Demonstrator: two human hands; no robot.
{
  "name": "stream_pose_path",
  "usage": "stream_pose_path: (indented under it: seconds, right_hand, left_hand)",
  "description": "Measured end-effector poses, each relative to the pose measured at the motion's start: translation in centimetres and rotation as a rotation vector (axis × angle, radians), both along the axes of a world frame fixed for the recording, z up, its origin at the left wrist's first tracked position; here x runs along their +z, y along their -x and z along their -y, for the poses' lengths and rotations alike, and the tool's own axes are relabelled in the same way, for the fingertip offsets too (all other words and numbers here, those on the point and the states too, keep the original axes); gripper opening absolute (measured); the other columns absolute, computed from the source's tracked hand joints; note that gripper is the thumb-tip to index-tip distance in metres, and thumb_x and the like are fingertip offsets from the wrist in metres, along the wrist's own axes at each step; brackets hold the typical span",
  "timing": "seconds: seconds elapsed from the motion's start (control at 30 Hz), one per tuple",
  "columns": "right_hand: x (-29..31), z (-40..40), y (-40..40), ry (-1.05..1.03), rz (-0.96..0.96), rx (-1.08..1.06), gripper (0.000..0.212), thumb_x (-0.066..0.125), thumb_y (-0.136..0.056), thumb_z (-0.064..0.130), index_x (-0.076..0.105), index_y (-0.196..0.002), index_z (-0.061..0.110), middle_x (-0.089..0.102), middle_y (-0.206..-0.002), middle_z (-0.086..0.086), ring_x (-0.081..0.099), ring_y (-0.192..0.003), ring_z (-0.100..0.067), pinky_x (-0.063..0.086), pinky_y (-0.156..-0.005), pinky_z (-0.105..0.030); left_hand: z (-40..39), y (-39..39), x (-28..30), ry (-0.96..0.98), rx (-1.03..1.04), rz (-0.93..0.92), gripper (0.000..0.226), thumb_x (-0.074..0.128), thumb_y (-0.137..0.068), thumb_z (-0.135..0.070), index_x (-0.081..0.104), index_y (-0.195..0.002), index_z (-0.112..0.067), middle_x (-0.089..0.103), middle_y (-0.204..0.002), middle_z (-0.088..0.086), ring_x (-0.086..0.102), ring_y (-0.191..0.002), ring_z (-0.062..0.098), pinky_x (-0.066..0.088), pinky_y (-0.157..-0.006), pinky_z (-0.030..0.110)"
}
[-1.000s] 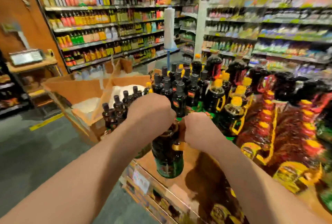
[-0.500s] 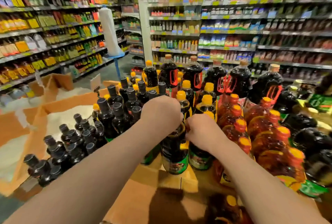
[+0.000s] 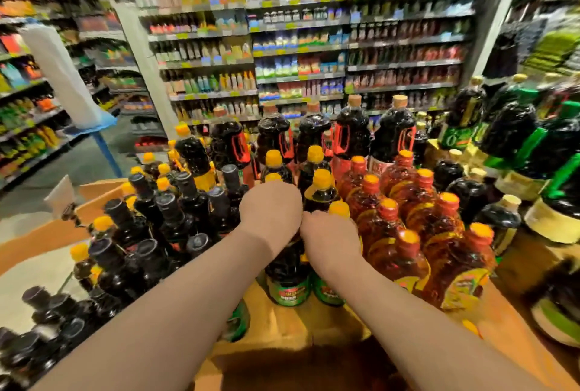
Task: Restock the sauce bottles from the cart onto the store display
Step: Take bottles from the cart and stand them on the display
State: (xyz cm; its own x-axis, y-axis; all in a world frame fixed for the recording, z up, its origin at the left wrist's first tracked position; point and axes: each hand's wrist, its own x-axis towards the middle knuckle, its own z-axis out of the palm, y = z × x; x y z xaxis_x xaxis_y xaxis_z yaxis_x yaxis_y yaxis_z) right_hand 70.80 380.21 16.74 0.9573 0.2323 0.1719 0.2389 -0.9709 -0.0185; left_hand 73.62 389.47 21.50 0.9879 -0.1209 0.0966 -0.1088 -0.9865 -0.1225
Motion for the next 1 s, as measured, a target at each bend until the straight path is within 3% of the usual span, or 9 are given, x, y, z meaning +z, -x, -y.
stream_pose_path:
  seconds: [0.1, 0.2, 0.37, 0.5, 0.57, 0.7, 0.87, 0.93, 1.0]
  right_hand:
    - [-0.1, -0.2, 0.4, 0.046, 0.019, 0.015, 0.020, 0.043, -0.092, 0.000, 0.057, -0.102, 0.011, 0.063, -0.099, -0.005, 0.065, -0.088, -0.027, 0.033, -0.053, -0.032]
    - [0.0, -0.2, 0.7, 0.054, 0.004, 0.036, 0.020, 0.042, -0.092, -0.001, 0.057, -0.099, 0.010, 0.064, -0.100, -0.006, 0.065, -0.089, -0.027, 0.030, -0.047, -0.030]
    - [-0.4, 0.2, 1.6, 0.032, 0.025, 0.041, 0.021, 0.041, -0.095, 0.001, 0.055, -0.109, 0.008, 0.063, -0.100, -0.006, 0.064, -0.086, -0.028, 0.035, -0.055, -0.033]
    - [-0.7, 0.8, 2.1, -0.031, 0.018, 0.039, 0.022, 0.042, -0.093, 0.001, 0.054, -0.111, 0.008, 0.063, -0.099, -0.007, 0.064, -0.087, -0.030, 0.035, -0.057, -0.034]
    - [-0.8, 1.0, 2.5, -0.080, 0.048, 0.050, 0.019, 0.049, -0.089, 0.003, 0.055, -0.106, 0.009, 0.062, -0.094, -0.005, 0.064, -0.081, -0.029, 0.032, -0.050, -0.029]
    - [-0.8, 1.2, 3.0, -0.155, 0.146, 0.071, 0.019, 0.077, -0.067, 0.017, 0.061, -0.075, 0.012, 0.056, -0.060, -0.001, 0.055, -0.045, -0.023, 0.011, -0.041, -0.018]
    - [-0.4, 2.6, 3.5, -0.211, 0.149, 0.193, 0.023, 0.084, -0.064, 0.022, 0.064, -0.069, 0.011, 0.057, -0.062, -0.004, 0.056, -0.048, -0.023, 0.033, -0.041, -0.024]
    - [-0.6, 2.9, 4.1, -0.173, 0.131, 0.250, 0.026, 0.086, -0.058, 0.023, 0.061, -0.060, 0.016, 0.052, -0.056, -0.001, 0.051, -0.041, -0.020, 0.030, -0.036, -0.021]
    - [-1.6, 3.2, 4.6, -0.175, 0.104, 0.312, 0.022, 0.083, -0.062, 0.023, 0.061, -0.062, 0.020, 0.050, -0.056, 0.001, 0.049, -0.040, -0.018, 0.024, -0.034, -0.021]
  left_hand:
    - [0.3, 0.0, -0.4, -0.034, 0.011, -0.017, 0.018, 0.050, -0.093, -0.008, 0.060, -0.080, -0.016, 0.055, -0.076, 0.002, 0.059, -0.073, 0.025, 0.046, -0.054, 0.034]
    - [0.5, 0.0, -0.4, -0.047, 0.017, -0.021, 0.020, 0.048, -0.092, -0.005, 0.056, -0.077, -0.015, 0.050, -0.071, 0.002, 0.054, -0.069, 0.023, 0.043, -0.053, 0.033]
    - [0.6, 0.3, -0.5, -0.059, 0.055, -0.038, 0.026, 0.047, -0.092, -0.002, 0.048, -0.070, -0.015, 0.050, -0.076, 0.002, 0.051, -0.072, 0.024, 0.041, -0.056, 0.033]
    - [0.3, 0.2, -0.5, 0.010, 0.110, -0.041, 0.034, 0.051, -0.096, -0.019, 0.043, -0.063, -0.018, 0.048, -0.069, 0.001, 0.055, -0.069, 0.024, 0.043, -0.055, 0.033]
    - [0.3, 0.5, -0.1, 0.044, 0.147, -0.034, 0.035, 0.053, -0.095, -0.026, 0.043, -0.063, -0.018, 0.048, -0.071, 0.003, 0.056, -0.070, 0.025, 0.044, -0.055, 0.033]
    - [0.8, 1.6, 1.6, 0.116, 0.195, -0.013, 0.038, 0.057, -0.094, -0.029, 0.042, -0.061, -0.017, 0.047, -0.068, 0.003, 0.054, -0.067, 0.024, 0.044, -0.055, 0.033]
    - [1.9, 4.8, 2.5, 0.145, 0.177, 0.090, 0.036, 0.062, -0.091, -0.038, 0.044, -0.073, -0.013, 0.038, -0.069, -0.002, 0.047, -0.073, 0.022, 0.040, -0.060, 0.031]
    - [2.4, 6.5, 2.1, 0.166, 0.230, 0.116, 0.035, 0.063, -0.089, -0.042, 0.050, -0.079, -0.011, 0.042, -0.071, -0.001, 0.050, -0.072, 0.023, 0.042, -0.060, 0.032]
    - [2.9, 8.0, 1.5, 0.191, 0.302, 0.100, 0.040, 0.063, -0.088, -0.045, 0.047, -0.068, -0.014, 0.045, -0.067, 0.000, 0.053, -0.067, 0.024, 0.044, -0.057, 0.032]
